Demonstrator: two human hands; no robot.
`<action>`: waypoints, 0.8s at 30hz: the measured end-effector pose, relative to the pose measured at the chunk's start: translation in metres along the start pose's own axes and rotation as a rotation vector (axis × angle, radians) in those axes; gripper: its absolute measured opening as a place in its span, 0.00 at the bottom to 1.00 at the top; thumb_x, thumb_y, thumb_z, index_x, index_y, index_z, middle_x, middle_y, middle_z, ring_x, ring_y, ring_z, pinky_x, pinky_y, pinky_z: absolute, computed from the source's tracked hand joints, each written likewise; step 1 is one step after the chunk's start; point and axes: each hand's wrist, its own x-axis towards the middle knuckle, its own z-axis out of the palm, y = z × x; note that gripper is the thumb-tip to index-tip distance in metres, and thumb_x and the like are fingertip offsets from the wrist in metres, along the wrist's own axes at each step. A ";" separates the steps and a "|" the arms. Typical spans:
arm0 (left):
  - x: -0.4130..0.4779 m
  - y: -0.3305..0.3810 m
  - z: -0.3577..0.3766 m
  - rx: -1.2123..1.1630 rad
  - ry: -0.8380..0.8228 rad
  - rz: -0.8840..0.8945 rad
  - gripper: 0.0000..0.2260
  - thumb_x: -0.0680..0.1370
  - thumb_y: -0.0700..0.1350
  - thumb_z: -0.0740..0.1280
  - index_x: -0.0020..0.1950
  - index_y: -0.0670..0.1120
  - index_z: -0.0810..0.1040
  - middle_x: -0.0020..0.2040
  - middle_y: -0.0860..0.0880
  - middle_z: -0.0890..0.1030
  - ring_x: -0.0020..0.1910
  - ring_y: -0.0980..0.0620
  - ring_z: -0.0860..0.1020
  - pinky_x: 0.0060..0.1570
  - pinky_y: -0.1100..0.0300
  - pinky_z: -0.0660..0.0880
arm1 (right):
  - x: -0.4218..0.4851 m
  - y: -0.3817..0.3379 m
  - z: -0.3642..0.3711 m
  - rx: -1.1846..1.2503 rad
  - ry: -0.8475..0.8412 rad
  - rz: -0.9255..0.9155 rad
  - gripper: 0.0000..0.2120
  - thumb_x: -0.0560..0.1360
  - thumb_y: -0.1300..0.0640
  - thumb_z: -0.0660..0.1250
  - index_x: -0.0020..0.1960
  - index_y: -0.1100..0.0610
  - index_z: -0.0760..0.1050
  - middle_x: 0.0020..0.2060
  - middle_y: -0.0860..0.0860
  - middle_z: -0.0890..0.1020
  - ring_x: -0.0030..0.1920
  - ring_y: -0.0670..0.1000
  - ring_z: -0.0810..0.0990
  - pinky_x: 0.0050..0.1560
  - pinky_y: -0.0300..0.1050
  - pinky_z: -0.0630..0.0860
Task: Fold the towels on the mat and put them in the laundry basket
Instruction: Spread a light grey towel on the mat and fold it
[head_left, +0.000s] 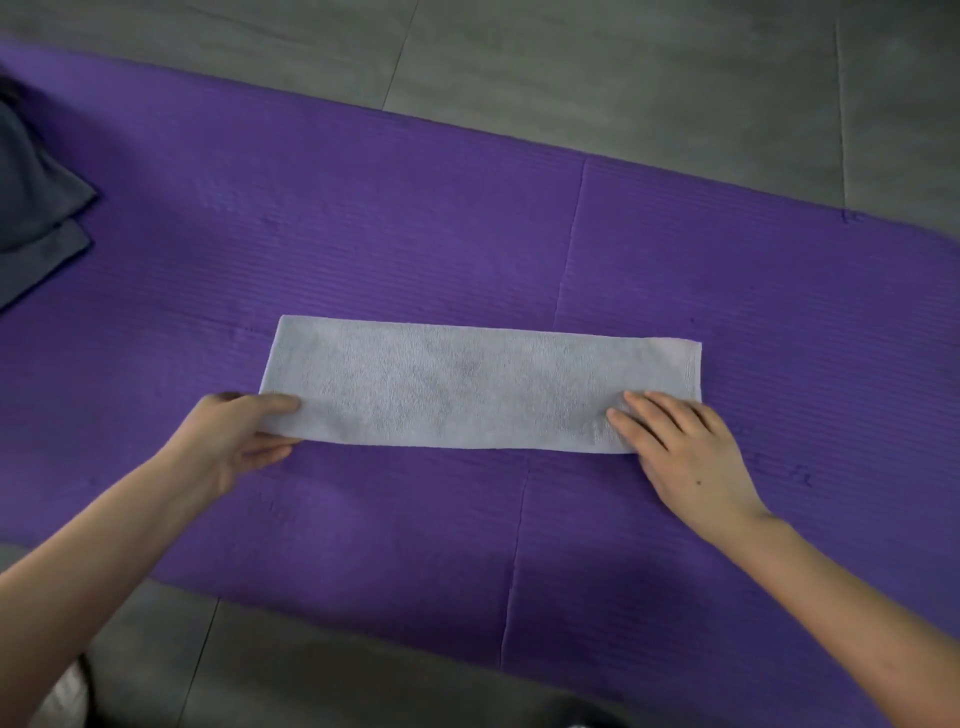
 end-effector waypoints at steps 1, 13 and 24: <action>0.003 0.006 0.001 0.003 0.016 0.037 0.08 0.74 0.37 0.69 0.51 0.40 0.73 0.43 0.43 0.78 0.36 0.48 0.77 0.29 0.62 0.79 | 0.000 -0.002 -0.001 -0.020 0.028 0.017 0.22 0.71 0.66 0.61 0.64 0.56 0.68 0.60 0.56 0.79 0.57 0.57 0.77 0.52 0.53 0.75; 0.052 0.089 0.026 0.715 0.294 0.893 0.17 0.73 0.46 0.65 0.62 0.47 0.76 0.58 0.43 0.78 0.55 0.42 0.76 0.56 0.52 0.71 | 0.037 -0.170 -0.039 0.270 -0.223 0.125 0.33 0.47 0.56 0.78 0.51 0.59 0.77 0.29 0.51 0.79 0.28 0.48 0.77 0.24 0.37 0.73; -0.070 -0.134 0.043 1.271 -0.328 1.685 0.17 0.73 0.47 0.67 0.62 0.49 0.76 0.61 0.47 0.78 0.63 0.47 0.72 0.63 0.53 0.71 | 0.011 -0.123 -0.053 0.535 -0.089 -0.027 0.12 0.75 0.53 0.62 0.50 0.56 0.82 0.50 0.49 0.84 0.51 0.49 0.81 0.52 0.46 0.78</action>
